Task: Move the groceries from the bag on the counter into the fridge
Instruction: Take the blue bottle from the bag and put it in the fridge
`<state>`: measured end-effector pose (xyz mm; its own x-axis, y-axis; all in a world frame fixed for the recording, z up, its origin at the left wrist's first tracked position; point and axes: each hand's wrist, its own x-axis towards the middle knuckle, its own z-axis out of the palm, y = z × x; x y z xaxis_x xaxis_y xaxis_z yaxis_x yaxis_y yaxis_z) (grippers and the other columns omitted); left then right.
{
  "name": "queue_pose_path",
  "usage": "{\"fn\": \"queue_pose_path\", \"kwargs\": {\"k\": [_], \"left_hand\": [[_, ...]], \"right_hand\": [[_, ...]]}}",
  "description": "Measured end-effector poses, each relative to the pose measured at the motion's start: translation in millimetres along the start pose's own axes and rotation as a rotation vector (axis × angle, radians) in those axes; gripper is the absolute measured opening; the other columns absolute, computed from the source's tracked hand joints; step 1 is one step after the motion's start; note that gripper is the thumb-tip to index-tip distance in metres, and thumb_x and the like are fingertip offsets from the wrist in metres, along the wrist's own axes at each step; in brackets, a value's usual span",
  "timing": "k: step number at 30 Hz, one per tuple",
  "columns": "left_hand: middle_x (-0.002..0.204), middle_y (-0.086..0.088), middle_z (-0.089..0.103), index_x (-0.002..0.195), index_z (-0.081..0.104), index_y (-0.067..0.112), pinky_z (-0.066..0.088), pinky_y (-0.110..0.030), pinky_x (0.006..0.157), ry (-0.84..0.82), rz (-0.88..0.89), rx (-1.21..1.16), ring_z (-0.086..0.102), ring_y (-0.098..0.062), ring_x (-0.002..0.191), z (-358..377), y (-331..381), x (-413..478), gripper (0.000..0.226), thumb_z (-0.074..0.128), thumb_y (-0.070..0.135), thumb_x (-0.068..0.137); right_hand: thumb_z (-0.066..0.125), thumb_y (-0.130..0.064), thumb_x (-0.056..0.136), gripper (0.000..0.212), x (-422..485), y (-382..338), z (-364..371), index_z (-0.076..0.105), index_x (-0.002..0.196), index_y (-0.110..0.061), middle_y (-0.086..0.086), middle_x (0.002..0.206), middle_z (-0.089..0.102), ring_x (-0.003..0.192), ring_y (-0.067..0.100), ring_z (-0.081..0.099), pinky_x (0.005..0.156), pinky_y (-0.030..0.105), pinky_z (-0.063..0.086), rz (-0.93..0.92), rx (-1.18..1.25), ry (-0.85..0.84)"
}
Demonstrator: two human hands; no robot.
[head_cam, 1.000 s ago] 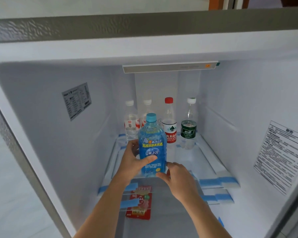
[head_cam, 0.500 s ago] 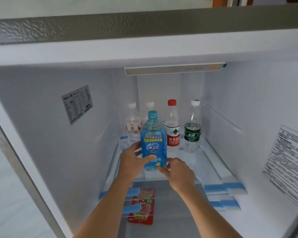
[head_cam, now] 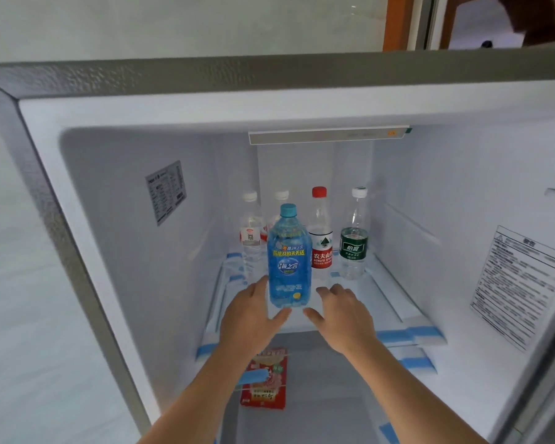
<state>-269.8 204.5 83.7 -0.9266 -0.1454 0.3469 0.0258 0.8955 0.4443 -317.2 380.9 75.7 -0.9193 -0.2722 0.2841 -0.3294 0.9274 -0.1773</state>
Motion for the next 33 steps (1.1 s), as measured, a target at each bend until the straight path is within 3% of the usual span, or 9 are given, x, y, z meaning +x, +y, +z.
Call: {"fn": "queue_pose_path", "kwargs": {"k": [5,8,12,15,25,33], "left_hand": [[0.124,0.001,0.068,0.134,0.055,0.02,0.053,-0.037,0.095,0.112,0.225,0.148,0.064,-0.016,0.111,2,-1,-39,0.068,0.054,0.062,0.081],[0.126,0.001,0.066,0.133,0.057,0.022,0.052,-0.045,0.096,0.082,0.256,0.163,0.062,-0.02,0.115,1,-1,-67,0.066,0.049,0.061,0.08],[0.127,0.0,0.066,0.13,0.06,0.021,0.049,-0.051,0.099,0.07,0.289,0.211,0.061,-0.026,0.119,1,-4,-105,0.063,0.052,0.054,0.078],[0.129,0.001,0.065,0.13,0.062,0.021,0.046,-0.048,0.103,0.055,0.333,0.229,0.06,-0.025,0.122,6,-7,-122,0.063,0.056,0.054,0.076],[0.129,-0.002,0.065,0.131,0.061,0.018,0.05,-0.046,0.098,-0.004,0.473,0.139,0.061,-0.027,0.119,-2,18,-133,0.066,0.058,0.052,0.075],[0.129,-0.005,0.065,0.131,0.06,0.019,0.054,-0.05,0.094,-0.053,0.769,-0.038,0.063,-0.029,0.117,6,84,-143,0.066,0.052,0.054,0.075]], "right_hand": [[0.056,-0.055,0.091,0.054,-40,-6,-10,0.059,0.131,-0.019,0.005,0.12,0.065,0.111,0.025,0.061,0.087,0.04,0.052,-0.079,-0.089,0.14],[0.064,-0.051,0.084,0.054,-70,-9,-9,0.063,0.127,-0.018,0.006,0.116,0.068,0.107,0.025,0.064,0.086,0.042,0.055,-0.077,-0.066,0.214],[0.046,-0.05,0.087,0.056,-113,-8,-3,0.061,0.131,-0.018,0.006,0.119,0.065,0.112,0.025,0.061,0.092,0.042,0.053,-0.057,-0.054,0.242],[0.046,-0.051,0.087,0.057,-136,-8,3,0.057,0.133,-0.02,0.005,0.122,0.062,0.116,0.026,0.058,0.097,0.043,0.049,-0.035,-0.068,0.18],[0.047,-0.051,0.088,0.059,-185,-5,-31,0.05,0.139,-0.022,0.004,0.129,0.06,0.124,0.025,0.055,0.105,0.045,0.046,0.062,-0.148,0.162],[0.051,-0.043,0.085,0.053,-264,12,-89,0.059,0.132,-0.019,0.005,0.12,0.064,0.115,0.026,0.059,0.099,0.045,0.05,0.309,-0.275,0.311]]}}
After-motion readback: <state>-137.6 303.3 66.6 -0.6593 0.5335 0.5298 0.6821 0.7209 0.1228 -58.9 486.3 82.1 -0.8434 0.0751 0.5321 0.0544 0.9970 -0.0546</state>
